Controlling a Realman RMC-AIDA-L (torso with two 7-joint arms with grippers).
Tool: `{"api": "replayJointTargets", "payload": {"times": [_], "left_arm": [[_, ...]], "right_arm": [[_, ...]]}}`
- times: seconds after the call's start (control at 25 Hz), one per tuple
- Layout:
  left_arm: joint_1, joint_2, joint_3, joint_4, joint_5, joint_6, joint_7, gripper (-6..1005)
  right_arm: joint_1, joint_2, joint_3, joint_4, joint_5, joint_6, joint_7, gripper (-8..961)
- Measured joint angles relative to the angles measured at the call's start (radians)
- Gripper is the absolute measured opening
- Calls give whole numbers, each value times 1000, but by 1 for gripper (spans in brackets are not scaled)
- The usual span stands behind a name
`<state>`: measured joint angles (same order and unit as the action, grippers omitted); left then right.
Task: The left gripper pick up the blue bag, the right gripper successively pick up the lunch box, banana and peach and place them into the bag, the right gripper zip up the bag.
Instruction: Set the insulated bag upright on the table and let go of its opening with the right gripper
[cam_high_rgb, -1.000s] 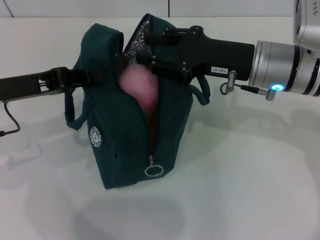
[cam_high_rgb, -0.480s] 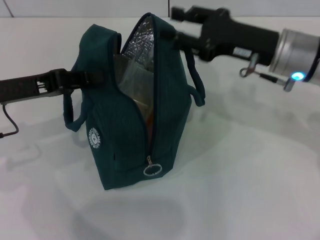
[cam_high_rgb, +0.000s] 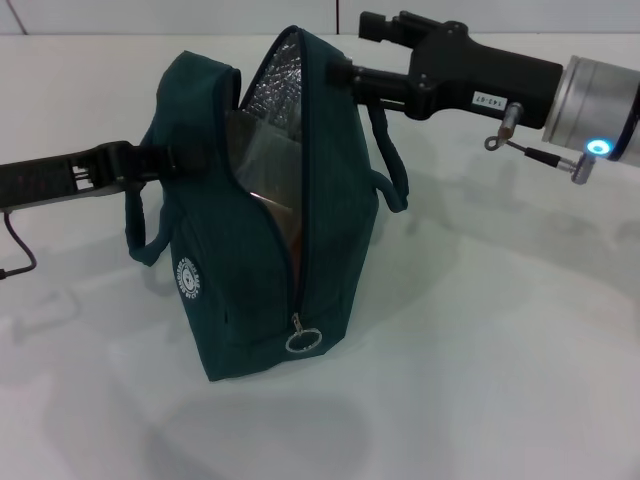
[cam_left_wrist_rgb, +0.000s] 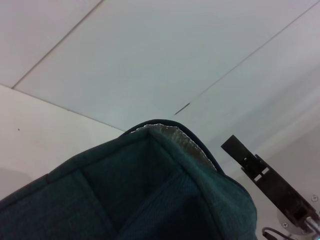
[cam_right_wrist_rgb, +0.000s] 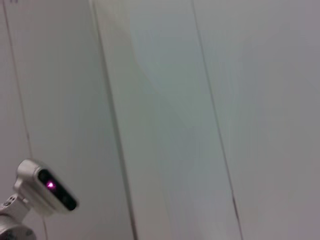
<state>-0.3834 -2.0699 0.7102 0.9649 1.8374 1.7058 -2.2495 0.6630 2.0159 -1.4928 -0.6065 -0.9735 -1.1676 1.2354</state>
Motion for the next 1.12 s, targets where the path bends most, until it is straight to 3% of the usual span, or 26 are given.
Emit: {"api": "replayJointTargets", "payload": {"times": [0.16, 0.4, 0.52, 0.84, 1.12], "left_arm": [[2, 0, 0, 0, 0, 0, 0, 63], [4, -1, 0, 0, 0, 2, 1, 63], [3, -2, 0, 0, 0, 4, 1, 63], [3, -5, 0, 0, 0, 6, 1, 63], [3, -6, 0, 0, 0, 8, 2, 63]], "right_arm": [[18, -10, 3, -20, -35, -7, 98, 758], [29, -63, 25, -145, -193, 22, 393, 863], [43, -77, 74, -203, -335, 27, 544, 859], [94, -77, 169, -363, -619, -28, 833, 855], [198, -74, 177, -367, -779, -54, 1038, 853]]}}
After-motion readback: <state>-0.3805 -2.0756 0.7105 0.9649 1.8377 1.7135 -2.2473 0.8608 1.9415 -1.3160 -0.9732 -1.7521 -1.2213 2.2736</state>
